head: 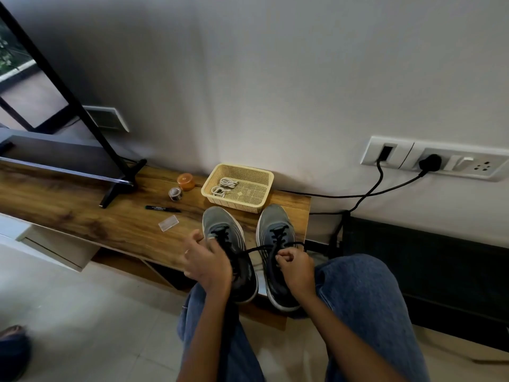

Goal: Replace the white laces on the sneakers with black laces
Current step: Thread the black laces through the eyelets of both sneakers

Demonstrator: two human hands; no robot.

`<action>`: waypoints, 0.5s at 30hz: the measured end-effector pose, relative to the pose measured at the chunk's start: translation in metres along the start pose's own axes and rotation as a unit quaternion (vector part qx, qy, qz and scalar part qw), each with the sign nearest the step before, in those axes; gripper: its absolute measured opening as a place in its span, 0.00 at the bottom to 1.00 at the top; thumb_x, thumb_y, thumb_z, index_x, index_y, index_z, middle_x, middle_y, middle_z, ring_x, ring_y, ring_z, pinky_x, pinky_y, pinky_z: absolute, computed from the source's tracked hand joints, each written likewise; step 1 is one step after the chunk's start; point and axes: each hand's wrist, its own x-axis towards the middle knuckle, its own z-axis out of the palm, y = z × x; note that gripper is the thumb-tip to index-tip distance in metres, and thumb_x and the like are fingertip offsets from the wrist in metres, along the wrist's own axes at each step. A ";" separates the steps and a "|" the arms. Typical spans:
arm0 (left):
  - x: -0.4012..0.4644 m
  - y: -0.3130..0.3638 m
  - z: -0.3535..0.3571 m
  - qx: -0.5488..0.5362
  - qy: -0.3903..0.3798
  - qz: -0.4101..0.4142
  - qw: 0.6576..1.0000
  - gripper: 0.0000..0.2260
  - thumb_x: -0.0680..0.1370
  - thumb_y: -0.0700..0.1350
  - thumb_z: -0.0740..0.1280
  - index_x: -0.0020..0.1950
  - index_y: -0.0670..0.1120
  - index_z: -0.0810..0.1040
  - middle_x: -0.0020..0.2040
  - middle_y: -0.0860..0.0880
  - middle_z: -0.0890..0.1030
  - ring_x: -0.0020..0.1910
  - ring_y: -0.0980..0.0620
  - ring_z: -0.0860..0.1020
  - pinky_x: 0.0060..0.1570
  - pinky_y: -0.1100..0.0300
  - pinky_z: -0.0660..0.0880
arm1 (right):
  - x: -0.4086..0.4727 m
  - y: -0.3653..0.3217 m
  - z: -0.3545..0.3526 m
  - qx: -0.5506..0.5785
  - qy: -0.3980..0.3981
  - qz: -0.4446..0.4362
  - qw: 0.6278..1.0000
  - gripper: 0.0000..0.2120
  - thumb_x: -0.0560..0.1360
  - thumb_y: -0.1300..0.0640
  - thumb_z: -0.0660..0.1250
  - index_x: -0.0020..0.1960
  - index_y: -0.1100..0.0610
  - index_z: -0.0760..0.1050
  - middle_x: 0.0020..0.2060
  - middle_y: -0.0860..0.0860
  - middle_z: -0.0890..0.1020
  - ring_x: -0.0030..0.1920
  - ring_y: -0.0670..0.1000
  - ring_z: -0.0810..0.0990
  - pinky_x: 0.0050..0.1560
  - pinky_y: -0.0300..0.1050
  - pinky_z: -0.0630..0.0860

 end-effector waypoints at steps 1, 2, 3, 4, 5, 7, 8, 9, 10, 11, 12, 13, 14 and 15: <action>-0.009 0.001 0.002 0.072 -0.023 0.063 0.995 0.13 0.79 0.44 0.63 0.64 0.47 0.73 0.62 0.45 0.75 0.66 0.43 0.67 0.65 0.44 0.61 | -0.002 0.000 -0.001 -0.014 -0.002 -0.019 1.000 0.07 0.75 0.61 0.69 0.51 0.60 0.82 0.45 0.53 0.85 0.44 0.47 0.81 0.46 0.35 0.75; -0.015 0.002 0.004 0.135 -0.051 0.125 0.982 0.13 0.79 0.45 0.64 0.64 0.49 0.74 0.64 0.47 0.74 0.68 0.44 0.64 0.67 0.44 0.56 | -0.006 0.001 -0.001 -0.028 -0.001 -0.040 0.999 0.08 0.75 0.61 0.68 0.53 0.60 0.82 0.46 0.53 0.84 0.47 0.48 0.81 0.46 0.33 0.72; -0.020 0.000 0.008 0.175 -0.086 0.178 0.965 0.12 0.79 0.46 0.64 0.62 0.51 0.75 0.65 0.49 0.73 0.69 0.46 0.62 0.67 0.46 0.53 | -0.009 0.002 -0.003 -0.044 0.004 -0.061 0.997 0.08 0.76 0.62 0.67 0.53 0.60 0.82 0.48 0.53 0.84 0.49 0.49 0.81 0.47 0.33 0.70; -0.024 -0.003 0.013 0.198 -0.122 0.223 0.947 0.11 0.79 0.47 0.63 0.61 0.53 0.76 0.65 0.52 0.74 0.69 0.48 0.62 0.66 0.48 0.51 | -0.013 0.004 -0.004 -0.059 0.015 -0.086 0.994 0.08 0.76 0.63 0.66 0.53 0.60 0.82 0.48 0.52 0.84 0.49 0.50 0.81 0.48 0.33 0.69; -0.027 -0.006 0.018 0.209 -0.158 0.258 0.930 0.10 0.80 0.47 0.62 0.60 0.55 0.77 0.64 0.54 0.75 0.68 0.50 0.62 0.65 0.49 0.51 | -0.018 0.005 -0.004 -0.072 0.030 -0.113 0.991 0.08 0.75 0.64 0.65 0.51 0.60 0.82 0.47 0.52 0.84 0.49 0.52 0.81 0.49 0.36 0.70; -0.033 -0.011 0.025 0.221 -0.222 0.289 0.905 0.11 0.81 0.49 0.59 0.60 0.57 0.77 0.61 0.57 0.77 0.67 0.53 0.62 0.67 0.49 0.51 | -0.024 0.011 -0.004 -0.105 0.069 -0.166 0.978 0.08 0.71 0.65 0.64 0.45 0.57 0.82 0.42 0.51 0.82 0.45 0.53 0.78 0.46 0.45 0.73; -0.036 -0.012 0.028 0.225 -0.243 0.294 0.897 0.11 0.82 0.49 0.58 0.61 0.57 0.77 0.61 0.58 0.77 0.66 0.53 0.62 0.69 0.49 0.51 | -0.025 0.013 -0.004 -0.131 0.090 -0.181 0.971 0.08 0.69 0.63 0.65 0.43 0.56 0.81 0.40 0.50 0.81 0.45 0.53 0.77 0.44 0.47 0.73; -0.039 -0.014 0.031 0.236 -0.255 0.294 0.890 0.12 0.82 0.50 0.58 0.61 0.57 0.77 0.59 0.58 0.78 0.66 0.53 0.63 0.69 0.49 0.50 | -0.026 0.013 -0.004 -0.152 0.107 -0.185 0.965 0.07 0.67 0.62 0.65 0.42 0.55 0.81 0.40 0.49 0.81 0.45 0.53 0.76 0.43 0.48 0.72; -0.041 -0.015 0.033 0.249 -0.259 0.292 0.886 0.12 0.82 0.51 0.57 0.62 0.58 0.77 0.58 0.58 0.79 0.65 0.54 0.64 0.68 0.50 0.50 | -0.027 0.014 -0.003 -0.163 0.113 -0.185 0.963 0.07 0.67 0.61 0.65 0.42 0.55 0.81 0.41 0.50 0.81 0.46 0.52 0.75 0.43 0.48 0.72; -0.043 -0.014 0.035 0.260 -0.257 0.290 0.884 0.12 0.82 0.52 0.57 0.62 0.58 0.77 0.57 0.58 0.80 0.64 0.54 0.65 0.67 0.51 0.49 | -0.027 0.014 -0.003 -0.163 0.111 -0.182 0.963 0.07 0.67 0.61 0.65 0.42 0.57 0.81 0.42 0.50 0.81 0.46 0.53 0.76 0.44 0.48 0.73; -0.044 -0.014 0.037 0.263 -0.252 0.286 0.886 0.12 0.82 0.53 0.58 0.61 0.58 0.77 0.56 0.58 0.80 0.63 0.54 0.67 0.65 0.52 0.50 | -0.026 0.015 -0.002 -0.154 0.105 -0.178 0.966 0.08 0.68 0.62 0.64 0.43 0.58 0.81 0.43 0.52 0.81 0.46 0.53 0.77 0.44 0.49 0.75; -0.045 -0.013 0.038 0.262 -0.245 0.281 0.890 0.11 0.82 0.53 0.58 0.60 0.58 0.78 0.54 0.57 0.81 0.61 0.54 0.68 0.64 0.53 0.51 | -0.026 0.015 -0.001 -0.145 0.094 -0.172 0.970 0.09 0.69 0.62 0.63 0.44 0.60 0.81 0.43 0.53 0.81 0.46 0.54 0.77 0.44 0.49 0.76; -0.045 -0.011 0.040 0.262 -0.238 0.278 0.893 0.11 0.81 0.53 0.59 0.58 0.58 0.78 0.53 0.57 0.81 0.59 0.53 0.69 0.62 0.53 0.51 | -0.026 0.015 0.000 -0.139 0.086 -0.167 0.972 0.10 0.69 0.63 0.62 0.45 0.61 0.81 0.43 0.54 0.81 0.46 0.54 0.77 0.45 0.48 0.76; -0.045 -0.010 0.041 0.265 -0.233 0.274 0.895 0.10 0.81 0.53 0.59 0.57 0.58 0.79 0.52 0.57 0.81 0.58 0.53 0.69 0.62 0.53 0.51 | -0.026 0.015 0.001 -0.138 0.082 -0.160 0.974 0.10 0.69 0.63 0.61 0.45 0.62 0.81 0.43 0.54 0.81 0.46 0.55 0.78 0.45 0.48 0.76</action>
